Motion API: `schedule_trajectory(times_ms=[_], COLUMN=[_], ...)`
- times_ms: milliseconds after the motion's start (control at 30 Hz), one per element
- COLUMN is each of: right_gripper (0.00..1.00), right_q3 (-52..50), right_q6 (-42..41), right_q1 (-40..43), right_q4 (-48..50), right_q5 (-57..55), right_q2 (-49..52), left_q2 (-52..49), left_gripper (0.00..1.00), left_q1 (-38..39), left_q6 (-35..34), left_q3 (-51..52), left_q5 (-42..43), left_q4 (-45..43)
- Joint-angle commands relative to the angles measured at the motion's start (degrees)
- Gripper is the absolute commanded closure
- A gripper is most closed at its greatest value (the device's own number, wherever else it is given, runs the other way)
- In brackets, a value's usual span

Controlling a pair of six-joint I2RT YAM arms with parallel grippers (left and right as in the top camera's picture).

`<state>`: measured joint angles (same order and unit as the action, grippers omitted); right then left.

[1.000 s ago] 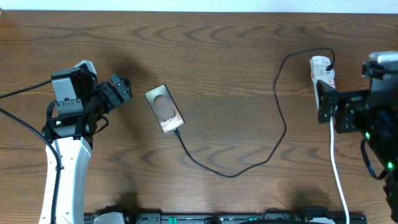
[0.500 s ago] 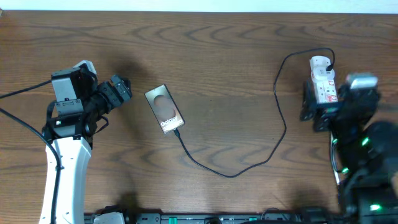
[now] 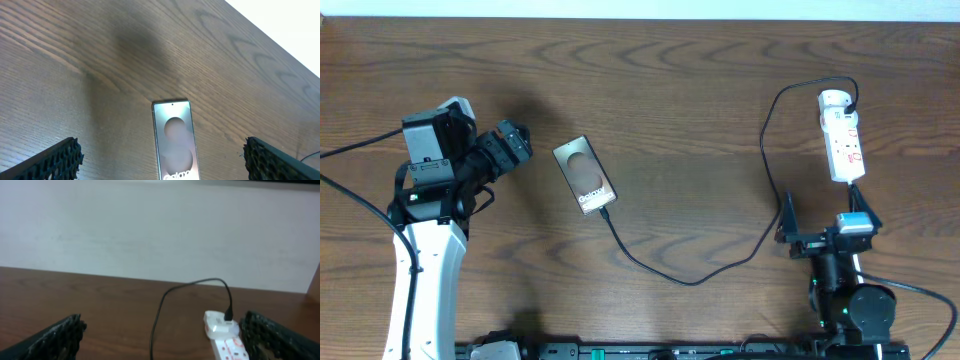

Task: Plug charger to phone and switch on socket

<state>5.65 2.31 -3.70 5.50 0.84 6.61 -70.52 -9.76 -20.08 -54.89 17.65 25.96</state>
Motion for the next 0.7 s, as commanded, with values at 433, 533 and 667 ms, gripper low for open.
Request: schedule_trajectory(times_ms=[433,533,667], right_gripper=[0.01,0.01,0.01], right_q3=[-5.3,-5.3,-5.3], right_q6=[-1.4,-1.4,-1.4], right_q1=[-2.0,-2.0,-2.0], right_q4=[-3.9,-8.5,-9.7], right_q5=[0.0,1.1,1.0], right_q2=[-5.2,-6.3,-6.3], left_q2=[0.1,0.1,0.1], left_gripper=[0.02,0.01,0.02], left_q1=[-0.2,-0.2,-0.2], left_q6=[0.6,0.6,0.6], left_q3=[-0.2,-0.2,-0.2], left_q5=[-0.4,-0.4,-0.4], left_q4=[0.2,0.2,0.2])
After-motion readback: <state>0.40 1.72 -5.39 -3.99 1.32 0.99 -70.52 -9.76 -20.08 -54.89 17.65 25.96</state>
